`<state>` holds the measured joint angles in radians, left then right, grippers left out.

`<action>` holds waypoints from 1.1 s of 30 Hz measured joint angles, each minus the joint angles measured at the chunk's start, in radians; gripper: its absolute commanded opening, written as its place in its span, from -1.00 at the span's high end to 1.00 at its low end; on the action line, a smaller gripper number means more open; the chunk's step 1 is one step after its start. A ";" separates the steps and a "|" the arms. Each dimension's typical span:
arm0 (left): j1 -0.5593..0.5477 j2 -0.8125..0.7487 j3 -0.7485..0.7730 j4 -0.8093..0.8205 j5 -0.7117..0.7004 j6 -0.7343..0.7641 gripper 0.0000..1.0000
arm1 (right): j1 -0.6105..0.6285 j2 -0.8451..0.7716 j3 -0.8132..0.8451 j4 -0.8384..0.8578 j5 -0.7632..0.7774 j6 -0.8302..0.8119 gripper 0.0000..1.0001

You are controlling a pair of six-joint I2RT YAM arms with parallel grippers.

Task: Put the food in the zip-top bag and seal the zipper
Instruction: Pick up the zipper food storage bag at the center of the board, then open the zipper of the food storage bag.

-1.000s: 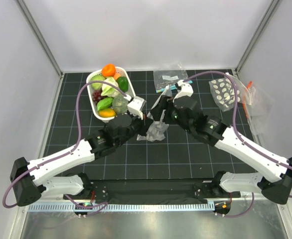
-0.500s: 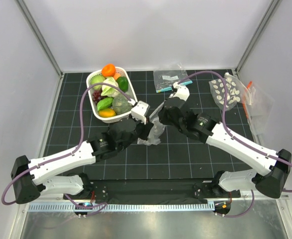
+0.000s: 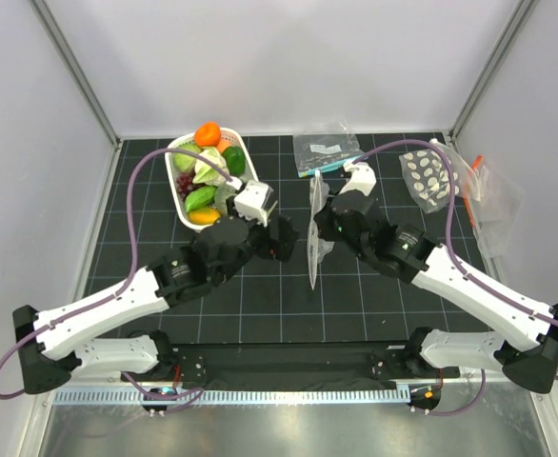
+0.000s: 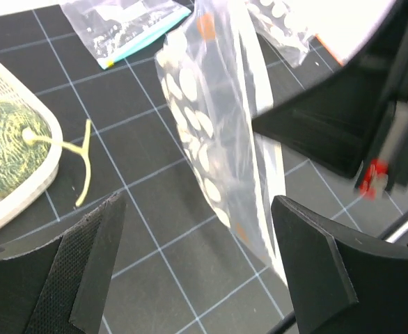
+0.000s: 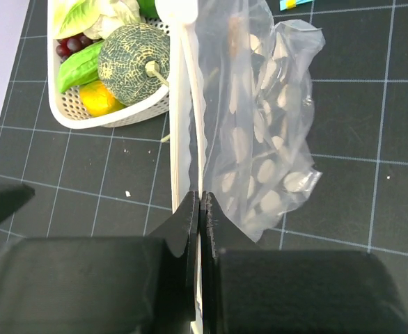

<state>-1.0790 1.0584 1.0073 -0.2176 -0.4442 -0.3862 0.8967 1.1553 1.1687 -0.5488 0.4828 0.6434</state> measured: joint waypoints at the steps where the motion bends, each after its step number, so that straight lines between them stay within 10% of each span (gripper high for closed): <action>1: 0.000 0.018 0.030 -0.022 -0.003 -0.001 -0.81 | 0.000 -0.006 0.000 0.002 -0.003 -0.008 0.98; 19: -0.001 0.185 0.150 -0.132 0.036 -0.026 -0.69 | 0.000 -0.013 0.000 0.006 -0.055 -0.025 0.98; 33: 0.001 0.245 0.150 -0.110 0.043 -0.025 0.32 | 0.000 -0.067 -0.040 0.035 -0.112 -0.001 0.98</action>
<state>-1.0782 1.3029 1.1568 -0.3275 -0.4011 -0.4114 0.8967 1.0882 1.1286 -0.5140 0.3706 0.6422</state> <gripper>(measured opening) 0.446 0.042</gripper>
